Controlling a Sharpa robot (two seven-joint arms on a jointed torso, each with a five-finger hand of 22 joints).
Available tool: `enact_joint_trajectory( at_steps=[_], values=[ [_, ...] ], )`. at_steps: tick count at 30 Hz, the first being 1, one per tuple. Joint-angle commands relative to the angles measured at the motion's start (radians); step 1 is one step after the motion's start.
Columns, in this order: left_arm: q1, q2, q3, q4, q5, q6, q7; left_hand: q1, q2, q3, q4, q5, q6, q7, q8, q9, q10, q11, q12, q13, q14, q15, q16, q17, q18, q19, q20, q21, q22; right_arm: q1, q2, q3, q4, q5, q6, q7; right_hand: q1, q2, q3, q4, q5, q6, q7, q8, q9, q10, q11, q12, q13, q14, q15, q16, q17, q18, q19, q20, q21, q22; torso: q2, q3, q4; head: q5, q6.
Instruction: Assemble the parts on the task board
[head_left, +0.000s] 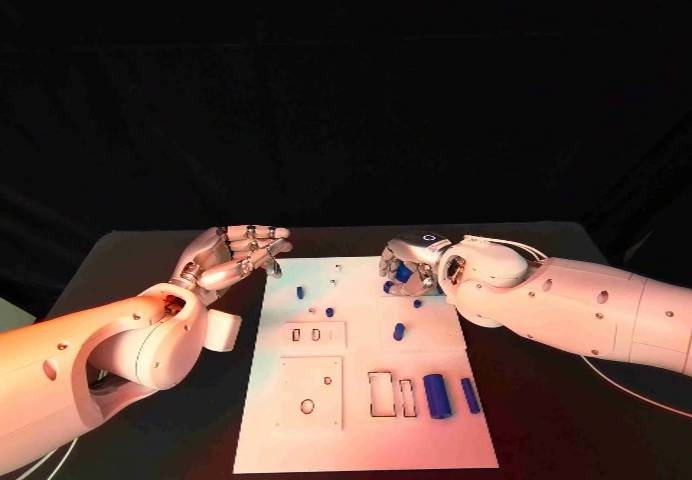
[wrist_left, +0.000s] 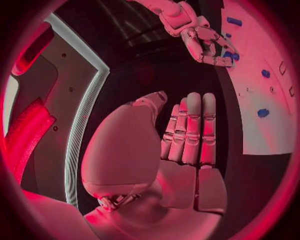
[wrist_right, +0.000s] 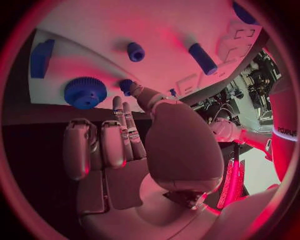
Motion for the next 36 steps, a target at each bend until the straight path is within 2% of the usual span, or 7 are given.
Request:
enact_joint_trajectory(
  at_steps=[1, 12, 20, 24, 27, 32, 36],
  values=[
    [0.002, -0.001, 0.001, 0.001, 0.002, 0.016, 0.005, -0.006, -0.004, 0.006, 0.001, -0.002, -0.001, 0.002, 0.005, 0.001, -0.002, 0.002, -0.004, 0.001, 0.001, 0.0, 0.005, 0.002, 0.019, -0.009, -0.001, 0.005, 0.002, -0.002, 0.004, 0.0, -0.003, -0.019, 0.025, -0.007, 0.006, 0.008, 0.013, -0.001, 0.003, 0.011, 0.0, 0.005, 0.004, 0.015, 0.001, 0.005, 0.003, 0.051, 0.0, 0.007, 0.003, -0.018, 0.014, 0.003, 0.009, 0.009, 0.002, 0.0005, -0.0006, 0.0, 0.0],
    [0.002, -0.003, 0.001, 0.001, 0.006, 0.02, 0.004, -0.004, 0.0, 0.011, -0.002, -0.002, 0.0, 0.003, 0.006, 0.002, -0.001, 0.002, -0.003, 0.002, 0.0, 0.0, 0.011, 0.004, 0.02, -0.011, -0.001, 0.013, 0.007, -0.009, 0.017, 0.0, -0.018, -0.026, 0.04, -0.014, 0.014, 0.045, 0.08, -0.001, 0.003, 0.056, -0.016, 0.034, 0.034, 0.067, -0.016, 0.005, 0.015, 0.049, -0.013, 0.02, 0.007, -0.022, 0.017, -0.005, 0.031, 0.04, 0.005, 0.0012, 0.0003, 0.0, -0.002],
    [0.002, -0.002, 0.001, 0.0, 0.01, 0.022, 0.003, -0.004, 0.0, 0.012, -0.003, -0.002, 0.001, 0.003, 0.006, 0.003, 0.001, 0.002, -0.003, 0.003, 0.0, 0.0, 0.014, 0.005, 0.02, -0.012, 0.0, 0.017, 0.01, -0.014, 0.023, -0.001, -0.023, -0.028, 0.033, -0.018, 0.013, 0.047, 0.083, -0.001, 0.002, 0.057, -0.015, 0.035, 0.037, 0.069, -0.017, 0.004, 0.016, 0.049, -0.014, 0.021, 0.007, -0.022, 0.018, -0.006, 0.034, 0.044, 0.006, 0.0013, -0.0011, 0.002, -0.006],
    [0.002, -0.002, 0.001, -0.001, 0.013, 0.022, 0.003, -0.004, 0.0, 0.012, -0.003, -0.002, 0.001, 0.003, 0.006, 0.003, 0.001, 0.002, -0.003, 0.003, 0.0, 0.0, 0.014, 0.005, 0.02, -0.012, 0.0, 0.017, 0.01, -0.015, 0.022, -0.001, -0.02, -0.028, -0.007, -0.02, 0.009, 0.046, 0.084, 0.001, 0.002, 0.058, -0.015, 0.037, 0.039, 0.071, -0.016, 0.004, 0.016, 0.049, -0.014, 0.021, 0.007, -0.022, 0.018, -0.006, 0.035, 0.046, 0.005, 0.0014, -0.0016, 0.002, -0.006],
    [0.002, -0.002, 0.001, -0.001, 0.015, 0.022, 0.003, -0.004, 0.001, 0.014, -0.003, -0.003, 0.001, 0.003, 0.006, 0.003, 0.001, 0.002, -0.002, 0.004, 0.0, 0.0, 0.016, 0.006, 0.02, -0.013, 0.0, 0.019, 0.012, -0.015, 0.019, 0.0, -0.011, -0.028, -0.062, -0.024, -0.002, 0.046, 0.084, 0.005, 0.002, 0.065, -0.017, 0.042, 0.045, 0.081, -0.019, 0.005, 0.019, 0.049, -0.017, 0.023, 0.006, -0.025, 0.022, -0.005, 0.043, 0.057, 0.005, 0.0014, -0.0023, 0.003, -0.003],
    [0.002, -0.003, 0.001, -0.004, 0.017, 0.022, 0.003, -0.004, 0.001, 0.014, -0.003, -0.003, 0.001, 0.003, 0.006, 0.003, 0.001, 0.002, -0.002, 0.004, 0.0, 0.0, 0.016, 0.006, 0.02, -0.013, 0.0, 0.019, 0.012, -0.014, 0.016, 0.002, 0.006, -0.024, -0.122, -0.033, -0.002, 0.05, 0.089, 0.004, 0.003, 0.07, -0.02, 0.047, 0.051, 0.088, -0.023, 0.005, 0.021, 0.049, -0.02, 0.025, 0.007, -0.025, 0.023, -0.006, 0.046, 0.061, 0.005, 0.0006, -0.0022, 0.005, 0.0],
    [0.002, -0.003, 0.001, -0.008, 0.019, 0.021, 0.004, -0.004, 0.001, 0.014, -0.003, -0.003, 0.001, 0.003, 0.006, 0.003, 0.001, 0.002, -0.002, 0.004, 0.0, 0.0, 0.016, 0.006, 0.02, -0.013, 0.0, 0.019, 0.012, -0.008, 0.032, 0.005, 0.007, -0.02, -0.185, -0.04, 0.002, 0.05, 0.093, -0.001, 0.003, 0.069, -0.019, 0.047, 0.053, 0.087, -0.023, 0.002, 0.02, 0.049, -0.021, 0.026, 0.007, -0.026, 0.024, -0.007, 0.049, 0.065, 0.005, 0.0, -0.0026, 0.006, 0.004]
  ],
)
